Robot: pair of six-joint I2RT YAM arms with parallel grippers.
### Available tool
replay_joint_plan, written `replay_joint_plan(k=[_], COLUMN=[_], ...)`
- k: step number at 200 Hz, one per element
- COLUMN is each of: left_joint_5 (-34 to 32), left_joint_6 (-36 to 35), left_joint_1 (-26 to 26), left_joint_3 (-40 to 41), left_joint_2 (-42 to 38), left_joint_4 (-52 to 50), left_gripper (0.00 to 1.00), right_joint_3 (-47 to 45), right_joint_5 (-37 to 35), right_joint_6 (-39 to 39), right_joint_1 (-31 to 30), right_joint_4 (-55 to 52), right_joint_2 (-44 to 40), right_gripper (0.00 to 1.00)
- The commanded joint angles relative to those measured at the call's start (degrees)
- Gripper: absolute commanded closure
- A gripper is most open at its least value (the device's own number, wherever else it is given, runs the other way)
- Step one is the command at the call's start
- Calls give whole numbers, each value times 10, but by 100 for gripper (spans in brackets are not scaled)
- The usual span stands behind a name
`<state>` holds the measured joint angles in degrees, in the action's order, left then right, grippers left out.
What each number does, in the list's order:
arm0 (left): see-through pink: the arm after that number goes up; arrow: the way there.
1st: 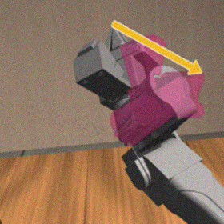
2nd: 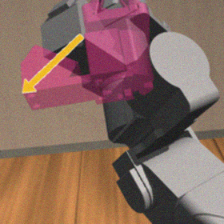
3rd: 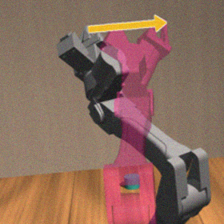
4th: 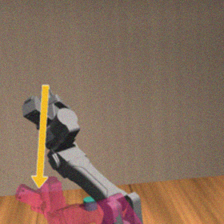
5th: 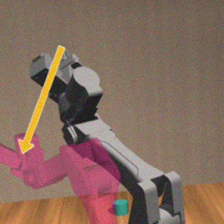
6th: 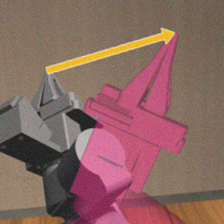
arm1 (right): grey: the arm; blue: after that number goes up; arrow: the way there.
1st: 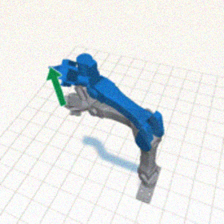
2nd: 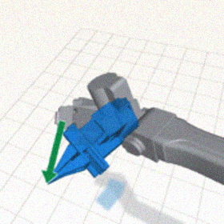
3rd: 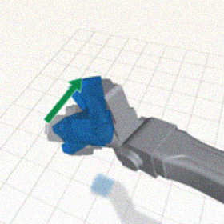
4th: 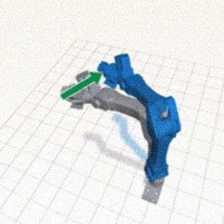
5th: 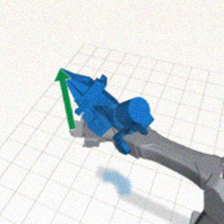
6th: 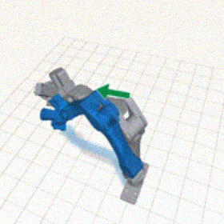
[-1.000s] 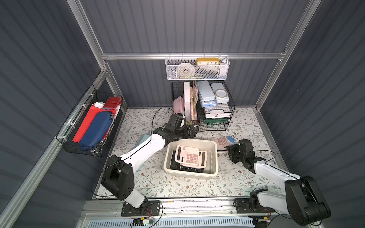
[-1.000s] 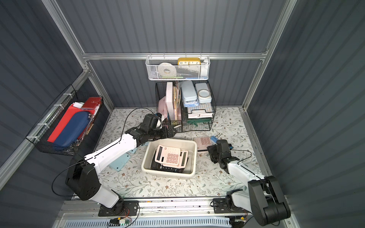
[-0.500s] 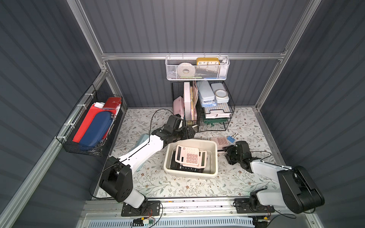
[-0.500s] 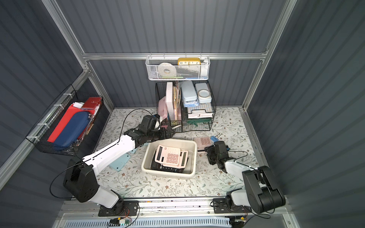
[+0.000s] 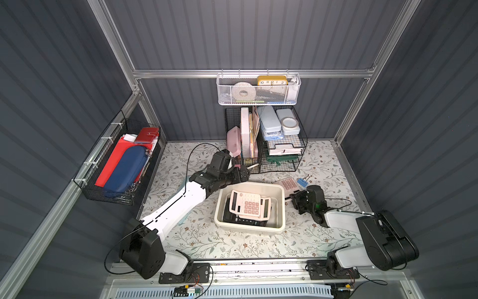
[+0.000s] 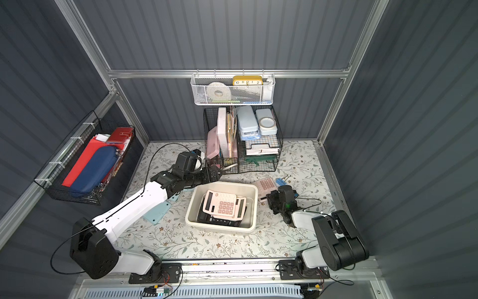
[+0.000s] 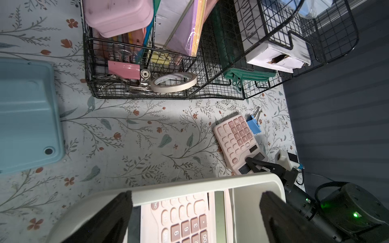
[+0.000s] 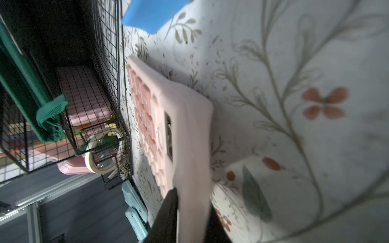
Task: Put the calculator in the storage box
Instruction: Pick up the calculator at the center of the board, then place the calculator in the storage box.
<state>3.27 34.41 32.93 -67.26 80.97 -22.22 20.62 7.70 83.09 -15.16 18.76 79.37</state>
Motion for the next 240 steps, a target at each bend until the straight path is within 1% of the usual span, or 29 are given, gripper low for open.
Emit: replay_joint_plan(k=[1,16,20,42,68,98,115,138,190,200,203,214,240], left_joint_5=[-8,-13,-14,-25,-36,-49,-60,-74,-92,-98,-100,-105,-111], left_joint_6=[9,11,11,13,19,22,23,23,39,41,41,43,45], left_joint_1=[-4,-4,-4,-4,-5,-5,-5,-5,-6,-6,-6,-6,-6], left_joint_3=[7,8,8,12,15,13,5,-5,13,14,14,10,18], left_joint_2=[-26,-36,-40,-60,-81,-102,-110,-113,-133,-141,-143,-151,-166], left_joint_4=[-19,-25,-26,-33,-43,-57,-63,-79,-96,-105,-107,-120,-132], left_gripper=[1,1,1,1,1,1,1,1,1,1,1,1,1], right_joint_3=[-5,-3,-2,12,33,76,116,167,292,305,307,312,300], right_joint_5=[-27,-39,-42,-61,-99,-88,-77,-47,43,59,81,117,199], right_joint_6=[-21,-39,-44,-78,-134,-207,-255,-311,-413,-422,-423,-422,-393], right_joint_1=[0,1,3,10,22,49,54,54,54,54,54,53,43], right_joint_4=[-52,-96,-110,-201,-319,-421,-475,-510,-581,-586,-586,-583,-544], right_joint_2=[-51,-95,-121,-208,-312,-389,-411,-426,-413,-411,-410,-409,-402], right_gripper=[89,93,94,98,99,99,100,100,100,100,100,100,100])
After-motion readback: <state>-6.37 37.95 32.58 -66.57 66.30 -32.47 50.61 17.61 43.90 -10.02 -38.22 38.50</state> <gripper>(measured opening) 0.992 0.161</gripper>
